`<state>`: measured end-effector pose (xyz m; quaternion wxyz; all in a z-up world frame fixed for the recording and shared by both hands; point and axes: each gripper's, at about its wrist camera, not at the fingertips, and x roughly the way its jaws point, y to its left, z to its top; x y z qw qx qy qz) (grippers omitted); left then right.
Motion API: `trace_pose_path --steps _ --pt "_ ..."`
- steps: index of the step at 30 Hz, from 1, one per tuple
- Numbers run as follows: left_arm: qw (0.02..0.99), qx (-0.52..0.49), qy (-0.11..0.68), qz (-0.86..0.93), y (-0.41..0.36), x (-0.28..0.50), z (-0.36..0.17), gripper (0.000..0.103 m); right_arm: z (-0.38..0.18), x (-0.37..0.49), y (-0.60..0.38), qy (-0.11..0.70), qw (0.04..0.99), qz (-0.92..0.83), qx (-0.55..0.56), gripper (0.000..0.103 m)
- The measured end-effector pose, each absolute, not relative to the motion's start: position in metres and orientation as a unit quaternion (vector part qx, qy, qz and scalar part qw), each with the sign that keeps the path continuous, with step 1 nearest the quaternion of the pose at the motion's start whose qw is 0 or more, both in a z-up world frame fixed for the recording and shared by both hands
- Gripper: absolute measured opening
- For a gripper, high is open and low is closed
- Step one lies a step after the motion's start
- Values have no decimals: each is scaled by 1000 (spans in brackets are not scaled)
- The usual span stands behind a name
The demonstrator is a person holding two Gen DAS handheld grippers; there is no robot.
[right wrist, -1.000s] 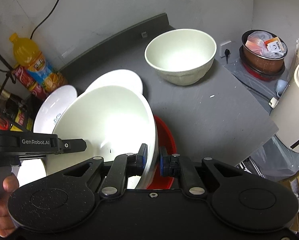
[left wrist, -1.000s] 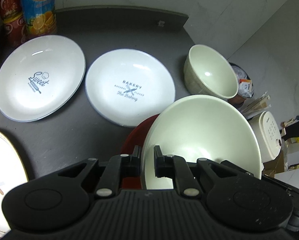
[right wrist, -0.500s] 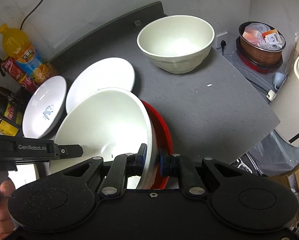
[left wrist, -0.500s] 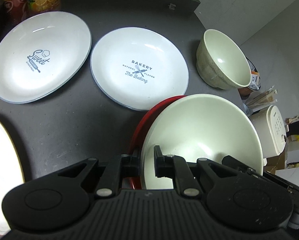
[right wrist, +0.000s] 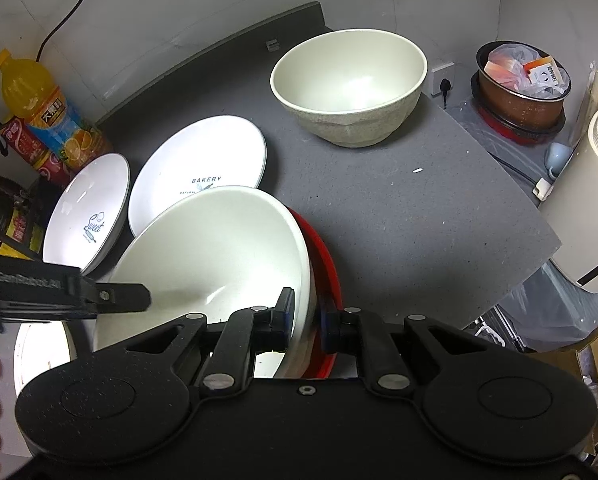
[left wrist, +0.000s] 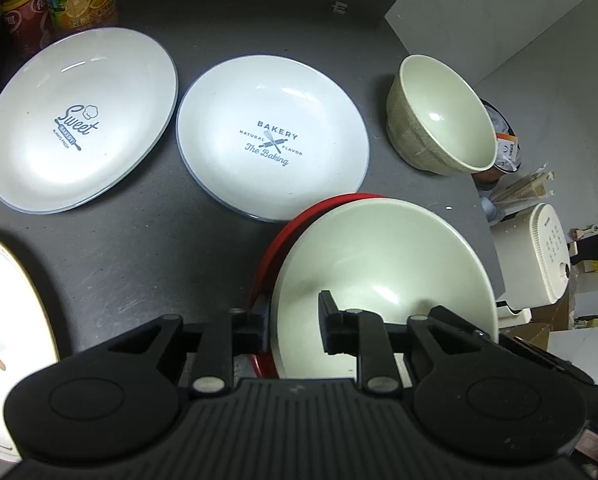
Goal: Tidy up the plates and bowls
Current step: 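Open the right gripper to release the cream bowl in the red bowl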
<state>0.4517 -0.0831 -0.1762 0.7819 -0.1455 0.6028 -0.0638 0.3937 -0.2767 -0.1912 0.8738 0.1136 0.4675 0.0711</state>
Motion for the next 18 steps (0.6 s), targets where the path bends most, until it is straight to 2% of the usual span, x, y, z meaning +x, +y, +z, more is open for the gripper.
trace_pose_path --steps 2,6,8,15,16,17,18 --pt "785 -145 600 -65 -82 452 -170 28 -192 393 -275 467 875 70 111 14" --pt "802 -143 576 -69 -78 451 -153 42 -191 393 -274 466 875 72 114 14" --pt "806 -142 571 -69 -77 451 -149 44 -189 394 -272 470 874 73 104 15" --pt "811 -135 566 -63 -79 452 -150 46 -179 387 -276 471 868 94 126 35" --pt "812 -133 565 -64 -81 453 -150 47 -175 385 -278 466 870 97 130 43" --pt "812 -131 564 -65 -81 454 -150 47 -170 383 -280 460 873 97 132 54" --pt "814 -129 563 -65 -83 455 -150 48 -166 382 -282 453 877 96 132 57"
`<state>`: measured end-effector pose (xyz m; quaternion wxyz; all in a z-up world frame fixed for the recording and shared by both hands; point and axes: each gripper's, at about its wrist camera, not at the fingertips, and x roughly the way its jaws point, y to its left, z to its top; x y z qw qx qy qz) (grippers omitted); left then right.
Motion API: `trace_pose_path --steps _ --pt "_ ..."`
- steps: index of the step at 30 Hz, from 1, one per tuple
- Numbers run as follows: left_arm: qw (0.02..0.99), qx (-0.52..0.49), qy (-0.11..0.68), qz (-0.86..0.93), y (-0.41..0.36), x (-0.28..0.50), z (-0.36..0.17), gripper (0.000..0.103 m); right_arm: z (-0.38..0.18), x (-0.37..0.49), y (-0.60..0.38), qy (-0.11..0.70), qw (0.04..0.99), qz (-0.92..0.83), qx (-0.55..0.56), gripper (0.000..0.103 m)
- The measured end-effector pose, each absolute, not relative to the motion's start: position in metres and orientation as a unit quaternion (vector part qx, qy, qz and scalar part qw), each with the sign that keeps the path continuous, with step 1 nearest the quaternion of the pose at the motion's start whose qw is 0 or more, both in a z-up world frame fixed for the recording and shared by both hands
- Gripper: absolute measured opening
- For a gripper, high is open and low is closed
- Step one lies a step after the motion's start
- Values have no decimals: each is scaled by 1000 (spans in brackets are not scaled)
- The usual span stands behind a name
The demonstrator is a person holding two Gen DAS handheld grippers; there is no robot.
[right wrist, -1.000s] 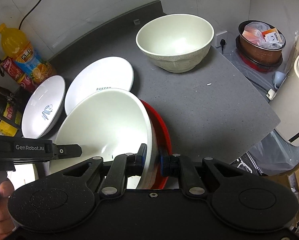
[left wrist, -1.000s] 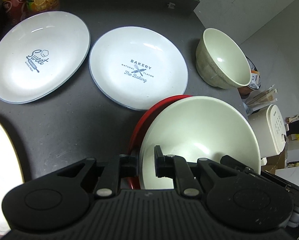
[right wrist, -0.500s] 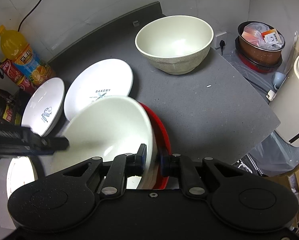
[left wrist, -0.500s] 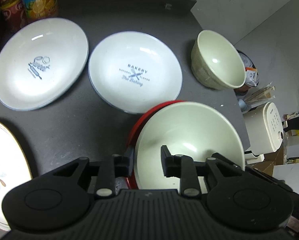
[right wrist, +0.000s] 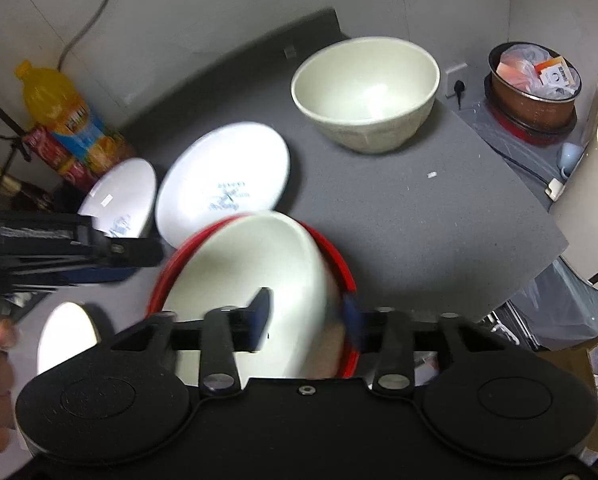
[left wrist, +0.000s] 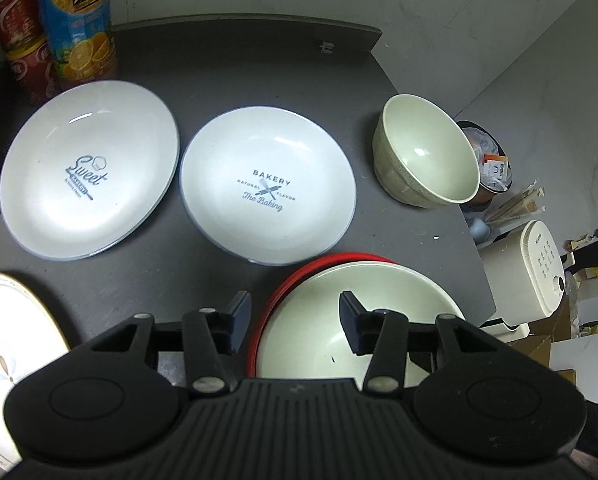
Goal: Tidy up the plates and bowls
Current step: 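Open the right gripper to release the cream bowl in the red bowl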
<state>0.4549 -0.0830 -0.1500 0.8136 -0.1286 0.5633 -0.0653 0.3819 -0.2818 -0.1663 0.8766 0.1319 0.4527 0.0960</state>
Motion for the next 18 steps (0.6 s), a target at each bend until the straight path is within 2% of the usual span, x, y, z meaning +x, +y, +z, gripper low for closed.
trace_pose_path --steps 3,18 --pt "816 -125 560 -63 -88 458 -149 52 -156 382 -288 439 883 101 134 57" --pt "830 -120 541 -59 -123 489 -144 55 -159 420 -335 420 890 75 160 58"
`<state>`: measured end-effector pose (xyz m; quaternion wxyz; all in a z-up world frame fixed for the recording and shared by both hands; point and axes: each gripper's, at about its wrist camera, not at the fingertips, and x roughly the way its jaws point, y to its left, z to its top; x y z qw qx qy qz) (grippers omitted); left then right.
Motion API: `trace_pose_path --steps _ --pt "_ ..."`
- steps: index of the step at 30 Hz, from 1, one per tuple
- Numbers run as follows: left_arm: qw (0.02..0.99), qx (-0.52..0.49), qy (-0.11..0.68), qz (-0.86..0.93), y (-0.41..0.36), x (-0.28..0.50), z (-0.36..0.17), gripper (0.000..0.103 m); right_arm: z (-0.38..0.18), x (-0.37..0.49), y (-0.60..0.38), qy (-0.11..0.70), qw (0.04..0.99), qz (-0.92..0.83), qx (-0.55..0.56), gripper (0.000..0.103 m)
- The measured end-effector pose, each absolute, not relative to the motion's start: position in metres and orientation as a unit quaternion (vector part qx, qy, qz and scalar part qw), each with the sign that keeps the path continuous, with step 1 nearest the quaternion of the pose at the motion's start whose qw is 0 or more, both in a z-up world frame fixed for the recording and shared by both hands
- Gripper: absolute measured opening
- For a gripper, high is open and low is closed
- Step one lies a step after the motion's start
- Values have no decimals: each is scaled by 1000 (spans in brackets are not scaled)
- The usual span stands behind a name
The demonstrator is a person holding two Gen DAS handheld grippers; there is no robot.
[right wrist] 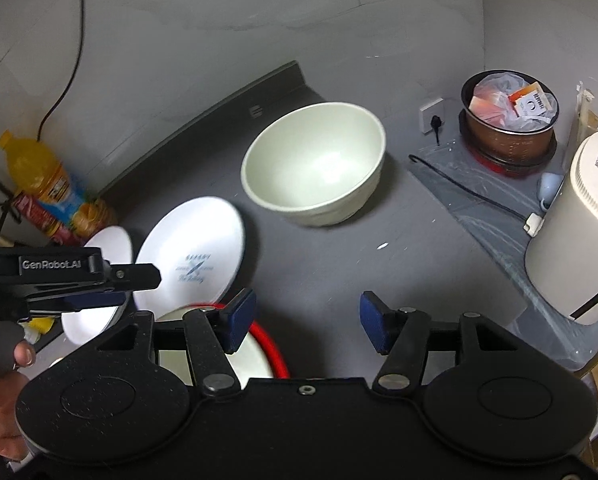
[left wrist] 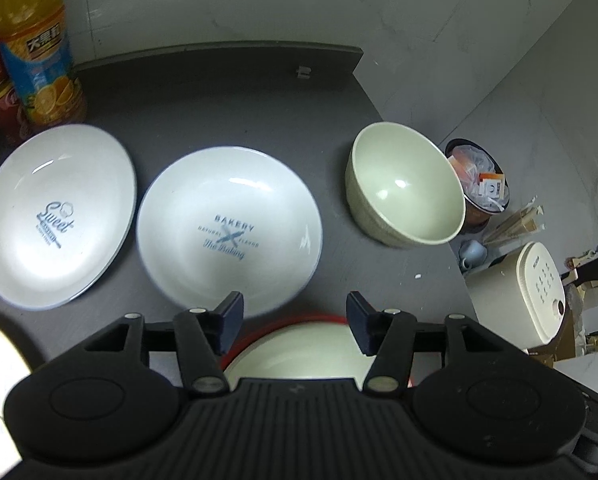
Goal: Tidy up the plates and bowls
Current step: 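Open the right gripper to release the cream bowl in the red bowl, then close the right gripper on the rim of the smaller cream bowl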
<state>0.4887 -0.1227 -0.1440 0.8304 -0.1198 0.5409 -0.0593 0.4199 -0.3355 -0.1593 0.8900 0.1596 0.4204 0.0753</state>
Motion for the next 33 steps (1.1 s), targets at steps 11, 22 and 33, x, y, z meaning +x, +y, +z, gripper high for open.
trace_pose_path --steps 11,22,33 --pt "839 -124 527 -55 -150 524 -146 55 -161 455 -360 403 897 64 169 78" --pt "843 -115 525 -40 -177 557 -160 66 -180 489 -375 417 887 56 189 80" --pt "834 -136 535 -19 -193 587 -194 66 -209 532 -381 438 872 43 216 75"
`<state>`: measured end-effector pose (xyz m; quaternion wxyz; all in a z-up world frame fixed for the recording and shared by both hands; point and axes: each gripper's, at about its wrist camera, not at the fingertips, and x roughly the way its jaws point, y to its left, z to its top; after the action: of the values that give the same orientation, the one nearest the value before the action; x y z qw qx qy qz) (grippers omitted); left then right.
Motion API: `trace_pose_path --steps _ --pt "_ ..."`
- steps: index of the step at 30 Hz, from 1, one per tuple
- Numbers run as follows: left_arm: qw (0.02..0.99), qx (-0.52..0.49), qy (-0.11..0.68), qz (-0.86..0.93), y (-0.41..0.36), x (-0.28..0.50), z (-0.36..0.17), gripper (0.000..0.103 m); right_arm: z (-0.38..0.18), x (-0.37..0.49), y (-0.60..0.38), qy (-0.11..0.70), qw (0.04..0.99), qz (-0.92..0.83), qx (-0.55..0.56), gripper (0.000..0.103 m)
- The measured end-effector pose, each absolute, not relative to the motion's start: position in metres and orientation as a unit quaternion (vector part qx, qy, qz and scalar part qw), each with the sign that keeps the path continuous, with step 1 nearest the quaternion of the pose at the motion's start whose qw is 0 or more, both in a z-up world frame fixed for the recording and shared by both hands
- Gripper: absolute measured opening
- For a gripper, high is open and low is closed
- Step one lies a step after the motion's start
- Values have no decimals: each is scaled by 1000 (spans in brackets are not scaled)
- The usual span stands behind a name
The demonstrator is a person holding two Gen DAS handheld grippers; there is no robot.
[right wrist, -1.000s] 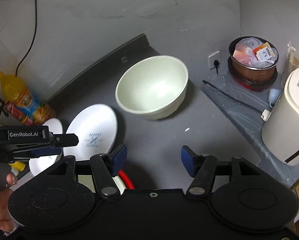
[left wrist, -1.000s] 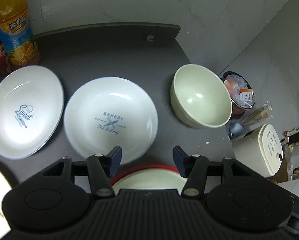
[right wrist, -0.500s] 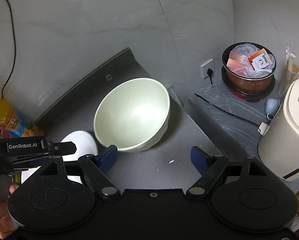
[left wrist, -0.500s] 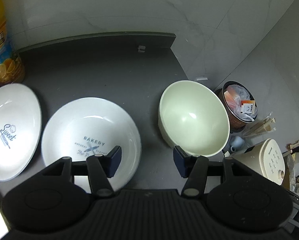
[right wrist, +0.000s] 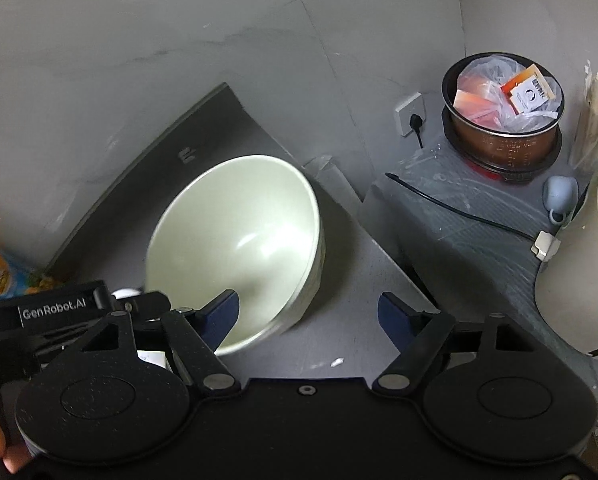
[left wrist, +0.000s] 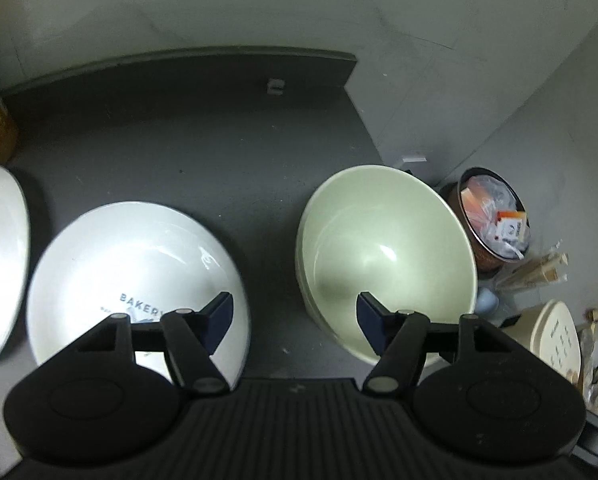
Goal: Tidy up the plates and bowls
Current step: 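Close the right gripper on the rim of the smaller cream bowl, then carry the smaller cream bowl and lower it into the nested bowls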
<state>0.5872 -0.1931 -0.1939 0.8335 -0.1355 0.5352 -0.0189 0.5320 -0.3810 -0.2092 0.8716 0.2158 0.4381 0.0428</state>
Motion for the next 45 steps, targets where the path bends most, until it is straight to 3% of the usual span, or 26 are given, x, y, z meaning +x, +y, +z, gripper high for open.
trace_pose_path --steps 6,9,11,14,19,25,45 --pt "822 -140 552 -6 -199 605 -215 66 -228 551 -382 455 858 32 236 64" --pt "817 -135 560 1 -203 611 -224 64 -236 556 -381 465 851 38 241 49" --pt "823 -117 556 14 -206 613 -225 63 -239 558 -381 472 846 45 244 30" --pt "822 -111 557 30 -203 615 -227 57 -242 559 -378 475 842 53 252 22" --pt "818 -113 562 46 -197 620 -228 48 -241 558 -370 477 840 57 252 21" --pt "813 -120 568 41 -191 616 -226 13 -229 549 -364 460 851 63 244 17" --pt "843 -140 520 -5 -171 590 -165 11 -180 506 -359 416 874 46 247 17"
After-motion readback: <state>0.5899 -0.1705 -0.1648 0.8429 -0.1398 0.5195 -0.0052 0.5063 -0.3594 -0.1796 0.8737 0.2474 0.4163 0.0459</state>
